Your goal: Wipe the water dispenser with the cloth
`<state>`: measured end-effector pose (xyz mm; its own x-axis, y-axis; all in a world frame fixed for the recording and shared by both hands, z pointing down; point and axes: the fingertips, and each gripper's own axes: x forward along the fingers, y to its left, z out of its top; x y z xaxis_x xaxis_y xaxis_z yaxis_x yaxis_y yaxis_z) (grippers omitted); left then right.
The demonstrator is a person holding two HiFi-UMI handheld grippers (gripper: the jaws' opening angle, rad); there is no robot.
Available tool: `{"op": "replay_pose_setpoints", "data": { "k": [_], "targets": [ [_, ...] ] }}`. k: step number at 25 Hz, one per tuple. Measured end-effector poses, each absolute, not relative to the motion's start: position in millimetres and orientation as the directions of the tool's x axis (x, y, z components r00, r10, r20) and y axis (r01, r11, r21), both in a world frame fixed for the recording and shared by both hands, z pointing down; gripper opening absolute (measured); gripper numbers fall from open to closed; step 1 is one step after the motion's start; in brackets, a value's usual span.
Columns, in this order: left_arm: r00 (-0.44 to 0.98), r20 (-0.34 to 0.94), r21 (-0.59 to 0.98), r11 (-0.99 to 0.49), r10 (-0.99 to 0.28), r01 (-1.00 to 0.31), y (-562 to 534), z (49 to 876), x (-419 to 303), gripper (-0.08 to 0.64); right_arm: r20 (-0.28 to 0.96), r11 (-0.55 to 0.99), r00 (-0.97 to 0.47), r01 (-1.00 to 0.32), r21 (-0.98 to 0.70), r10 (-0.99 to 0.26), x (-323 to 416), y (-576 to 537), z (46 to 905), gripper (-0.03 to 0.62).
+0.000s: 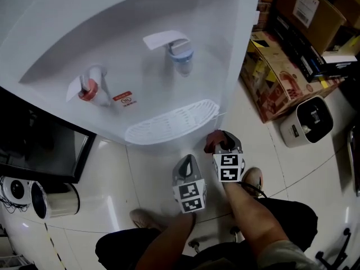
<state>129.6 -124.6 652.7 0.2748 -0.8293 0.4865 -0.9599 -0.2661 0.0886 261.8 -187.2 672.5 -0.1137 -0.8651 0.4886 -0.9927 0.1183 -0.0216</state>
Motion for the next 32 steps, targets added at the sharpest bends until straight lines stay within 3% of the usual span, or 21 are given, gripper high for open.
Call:
{"op": "replay_pose_setpoints", "data": {
  "k": [7, 17, 32],
  "targets": [
    [0.307, 0.498, 0.083, -0.307, -0.811, -0.948, -124, 655, 165, 0.000, 0.500, 0.114, -0.114, -0.993, -0.032, -0.858, 287, -189, 680, 0.074],
    [0.240, 0.520, 0.050, -0.252, -0.819, -0.966, -123, 664, 127, 0.000, 0.510, 0.166, -0.153, -0.986, -0.021, -0.847, 263, -176, 685, 0.075],
    [-0.031, 0.564, -0.039, 0.011, -0.825, -0.999, -107, 682, -94, 0.000, 0.575, 0.358, -0.434, -0.900, -0.249, -0.694, 11, -139, 741, 0.074]
  ]
}}
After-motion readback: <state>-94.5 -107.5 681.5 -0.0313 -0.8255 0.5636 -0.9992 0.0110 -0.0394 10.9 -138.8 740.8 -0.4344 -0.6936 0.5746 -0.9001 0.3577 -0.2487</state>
